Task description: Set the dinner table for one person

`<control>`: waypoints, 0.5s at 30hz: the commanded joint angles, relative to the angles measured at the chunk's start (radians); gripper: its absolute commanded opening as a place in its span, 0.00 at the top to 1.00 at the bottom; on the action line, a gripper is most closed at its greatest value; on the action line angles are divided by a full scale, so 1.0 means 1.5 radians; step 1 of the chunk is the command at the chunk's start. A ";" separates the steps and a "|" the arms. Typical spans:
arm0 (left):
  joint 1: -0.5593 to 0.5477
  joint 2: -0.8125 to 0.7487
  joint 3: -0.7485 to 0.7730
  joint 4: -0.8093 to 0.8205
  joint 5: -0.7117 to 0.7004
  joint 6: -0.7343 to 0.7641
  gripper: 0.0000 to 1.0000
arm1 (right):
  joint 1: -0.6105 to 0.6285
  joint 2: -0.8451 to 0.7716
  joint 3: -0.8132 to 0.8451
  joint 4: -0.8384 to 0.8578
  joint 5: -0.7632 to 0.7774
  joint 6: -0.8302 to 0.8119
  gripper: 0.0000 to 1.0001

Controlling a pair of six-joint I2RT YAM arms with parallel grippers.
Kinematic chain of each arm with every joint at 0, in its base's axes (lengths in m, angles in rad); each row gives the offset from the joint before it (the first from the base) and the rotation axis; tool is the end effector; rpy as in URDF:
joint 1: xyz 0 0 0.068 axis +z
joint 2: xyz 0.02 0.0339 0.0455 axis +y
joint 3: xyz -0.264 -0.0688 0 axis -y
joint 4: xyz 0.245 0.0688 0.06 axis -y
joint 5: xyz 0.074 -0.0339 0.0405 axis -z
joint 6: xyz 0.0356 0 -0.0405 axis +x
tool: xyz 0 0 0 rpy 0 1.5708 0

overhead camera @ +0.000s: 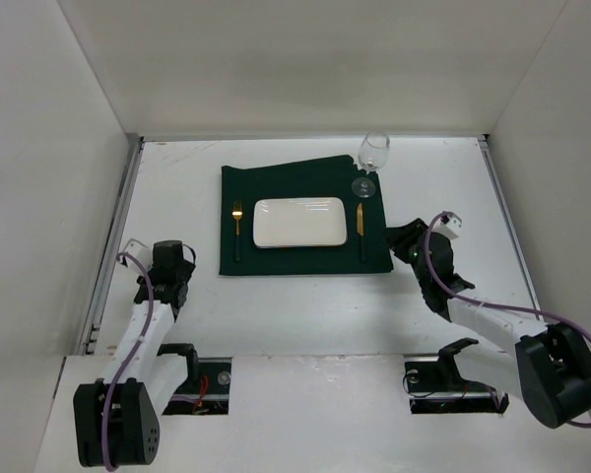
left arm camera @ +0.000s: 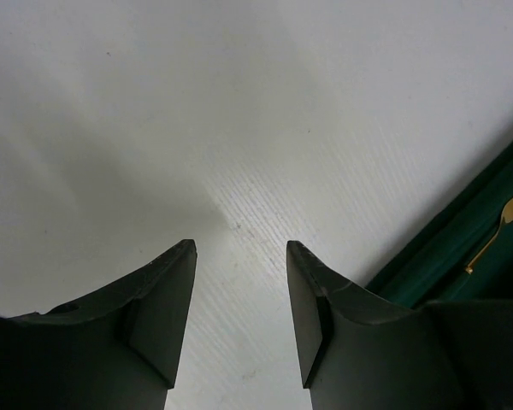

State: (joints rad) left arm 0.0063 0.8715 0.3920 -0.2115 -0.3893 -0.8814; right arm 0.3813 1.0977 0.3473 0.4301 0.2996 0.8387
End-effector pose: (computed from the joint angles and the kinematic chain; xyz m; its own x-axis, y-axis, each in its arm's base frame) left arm 0.1774 0.0146 0.1876 -0.1752 -0.7150 -0.6768 -0.6815 0.5842 -0.4408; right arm 0.2103 0.0730 0.1913 -0.2664 0.6588 -0.7035 0.1535 0.7496 0.6438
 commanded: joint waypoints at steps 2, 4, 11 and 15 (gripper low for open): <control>-0.005 0.018 0.002 0.059 0.019 -0.013 0.56 | -0.003 -0.015 -0.003 0.050 0.013 0.015 0.51; -0.005 0.028 0.011 0.061 0.022 -0.008 0.56 | -0.002 -0.009 -0.001 0.051 0.008 0.015 0.51; -0.006 0.033 0.004 0.085 0.028 -0.005 0.57 | 0.000 0.011 0.004 0.059 0.002 0.015 0.50; -0.011 0.044 0.001 0.094 0.028 0.000 0.59 | 0.001 0.022 0.012 0.061 -0.011 0.007 0.50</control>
State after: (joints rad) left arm -0.0013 0.9264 0.3920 -0.1013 -0.3565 -0.8879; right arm 0.3801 1.1229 0.3450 0.4484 0.2939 0.8528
